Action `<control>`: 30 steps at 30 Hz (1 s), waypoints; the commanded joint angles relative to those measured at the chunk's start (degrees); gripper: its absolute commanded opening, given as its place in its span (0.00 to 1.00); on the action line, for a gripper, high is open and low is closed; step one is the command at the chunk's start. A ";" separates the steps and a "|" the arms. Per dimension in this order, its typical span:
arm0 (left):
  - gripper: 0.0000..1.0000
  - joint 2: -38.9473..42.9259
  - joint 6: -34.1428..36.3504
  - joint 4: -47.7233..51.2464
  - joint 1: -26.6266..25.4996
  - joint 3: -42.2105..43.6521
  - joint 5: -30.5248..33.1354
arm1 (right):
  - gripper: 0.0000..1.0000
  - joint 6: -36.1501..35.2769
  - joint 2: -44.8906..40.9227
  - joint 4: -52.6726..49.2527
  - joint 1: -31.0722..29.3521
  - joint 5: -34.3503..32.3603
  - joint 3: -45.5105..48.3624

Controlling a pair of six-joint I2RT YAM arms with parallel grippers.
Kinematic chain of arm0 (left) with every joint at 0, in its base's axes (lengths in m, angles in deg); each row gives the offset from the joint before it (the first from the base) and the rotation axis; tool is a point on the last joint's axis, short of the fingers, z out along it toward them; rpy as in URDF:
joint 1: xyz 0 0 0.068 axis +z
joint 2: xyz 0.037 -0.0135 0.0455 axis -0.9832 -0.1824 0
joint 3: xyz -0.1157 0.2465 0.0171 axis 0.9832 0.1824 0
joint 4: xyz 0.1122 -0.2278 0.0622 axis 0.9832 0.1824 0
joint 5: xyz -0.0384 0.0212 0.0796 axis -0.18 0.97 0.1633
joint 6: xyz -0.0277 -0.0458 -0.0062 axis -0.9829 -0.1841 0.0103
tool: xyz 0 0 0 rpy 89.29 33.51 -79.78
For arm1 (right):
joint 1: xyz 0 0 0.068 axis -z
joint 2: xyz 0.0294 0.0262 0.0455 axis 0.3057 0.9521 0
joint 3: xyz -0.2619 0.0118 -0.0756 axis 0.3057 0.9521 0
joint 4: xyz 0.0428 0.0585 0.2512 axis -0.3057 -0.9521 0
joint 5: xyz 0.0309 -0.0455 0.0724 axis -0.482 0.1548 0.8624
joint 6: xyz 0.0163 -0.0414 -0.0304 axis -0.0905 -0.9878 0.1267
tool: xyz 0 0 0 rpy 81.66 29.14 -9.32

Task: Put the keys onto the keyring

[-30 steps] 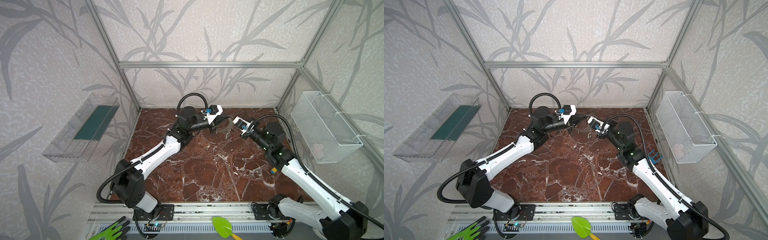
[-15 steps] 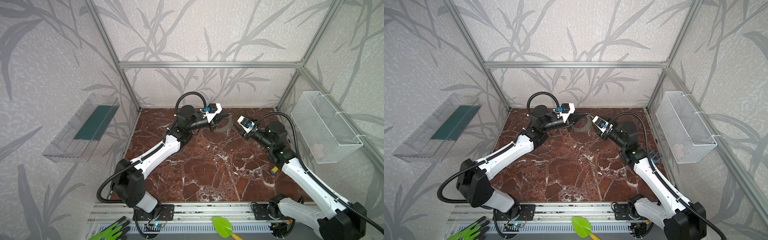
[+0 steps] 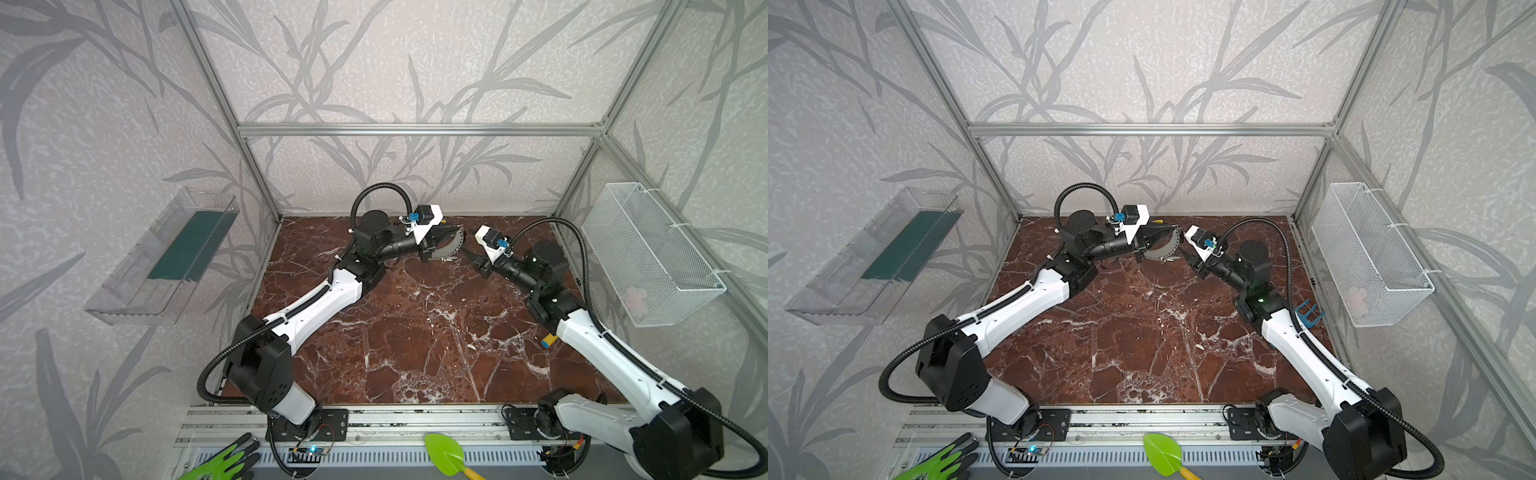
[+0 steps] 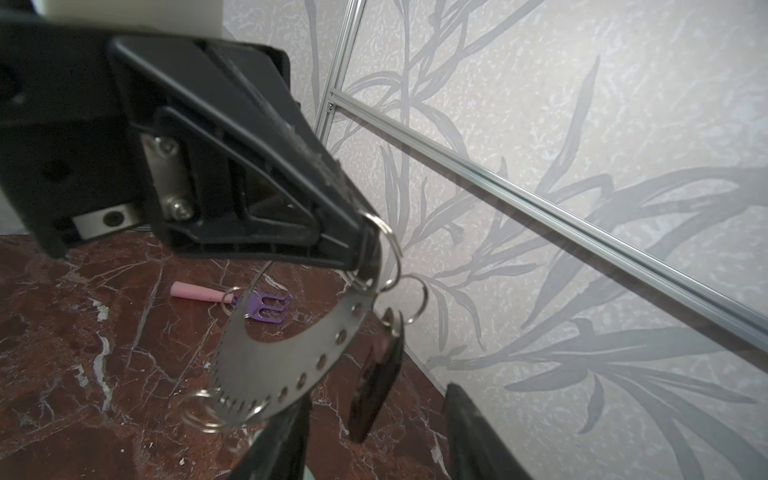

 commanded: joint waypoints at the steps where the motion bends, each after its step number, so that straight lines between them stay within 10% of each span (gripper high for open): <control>1: 0.00 -0.48 -1.42 -2.63 -0.11 -1.54 -0.88 | 0.49 3.24 0.31 5.68 -0.33 -1.01 0.25; 8: 0.00 -0.33 -1.54 -2.84 -0.09 -1.47 -0.93 | 0.33 3.70 0.82 4.86 -0.33 -0.25 -0.19; 20: 0.00 -0.76 -2.95 -1.63 0.15 -2.38 -5.26 | 0.46 6.02 2.68 5.80 -0.24 7.55 -0.53; 30: 0.00 -0.17 -1.47 0.07 0.36 -2.27 -4.90 | 0.19 6.03 1.42 5.79 -0.19 7.72 0.21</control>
